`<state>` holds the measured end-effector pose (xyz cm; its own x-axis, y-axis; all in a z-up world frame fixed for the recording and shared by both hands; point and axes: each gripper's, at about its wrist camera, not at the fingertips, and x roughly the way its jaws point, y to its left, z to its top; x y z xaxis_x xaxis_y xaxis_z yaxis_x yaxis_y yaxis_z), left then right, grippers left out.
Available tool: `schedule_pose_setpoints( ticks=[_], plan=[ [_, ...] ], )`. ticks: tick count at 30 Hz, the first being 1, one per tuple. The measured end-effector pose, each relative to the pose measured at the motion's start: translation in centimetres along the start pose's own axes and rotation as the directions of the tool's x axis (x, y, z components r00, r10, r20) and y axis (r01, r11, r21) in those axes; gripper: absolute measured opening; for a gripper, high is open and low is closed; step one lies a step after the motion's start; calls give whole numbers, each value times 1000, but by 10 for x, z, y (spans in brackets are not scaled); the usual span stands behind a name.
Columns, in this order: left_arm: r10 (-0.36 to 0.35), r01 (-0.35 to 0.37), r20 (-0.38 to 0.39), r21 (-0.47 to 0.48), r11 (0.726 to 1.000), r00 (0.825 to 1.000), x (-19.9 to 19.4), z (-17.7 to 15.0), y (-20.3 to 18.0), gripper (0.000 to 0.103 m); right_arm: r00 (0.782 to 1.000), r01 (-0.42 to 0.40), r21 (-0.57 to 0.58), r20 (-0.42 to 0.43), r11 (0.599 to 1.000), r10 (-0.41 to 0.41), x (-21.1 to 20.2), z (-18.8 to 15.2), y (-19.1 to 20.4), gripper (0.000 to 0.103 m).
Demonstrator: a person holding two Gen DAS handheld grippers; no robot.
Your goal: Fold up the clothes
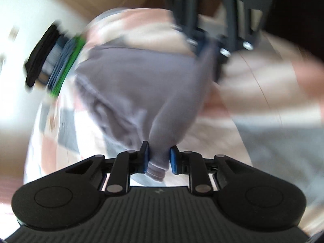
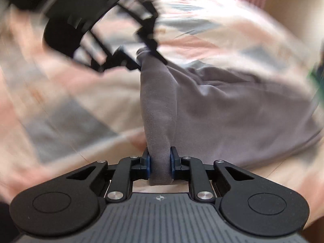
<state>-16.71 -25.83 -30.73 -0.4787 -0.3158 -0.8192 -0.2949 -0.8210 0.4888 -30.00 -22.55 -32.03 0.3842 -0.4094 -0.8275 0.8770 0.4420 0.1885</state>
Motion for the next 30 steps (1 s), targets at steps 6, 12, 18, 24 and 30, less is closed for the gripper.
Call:
schedule_pose_setpoints(
  ticks=[6, 12, 18, 24, 30],
  plan=[
    [73, -66, -6, -479, 875, 997, 10, 68, 117, 23, 968, -250, 232, 64, 940, 242, -49, 38, -162, 14],
    [228, -234, -139, -849, 474, 964, 57, 100, 199, 26, 968, -239, 348, 19, 906, 248, -29, 57, -304, 14],
    [120, -239, -226, -965, 105, 967, 94, 105, 159, 18, 950, -279, 369, -27, 887, 310, -4, 62, -360, 14],
    [100, -264, -276, -957, -118, 956, 101, 107, 132, 18, 963, -260, 332, 27, 907, 267, -29, 76, -387, 13],
    [140, -255, -273, -957, -136, 952, 112, 101, 153, 18, 956, -259, 380, -29, 888, 291, 4, 64, -403, 15]
  ],
)
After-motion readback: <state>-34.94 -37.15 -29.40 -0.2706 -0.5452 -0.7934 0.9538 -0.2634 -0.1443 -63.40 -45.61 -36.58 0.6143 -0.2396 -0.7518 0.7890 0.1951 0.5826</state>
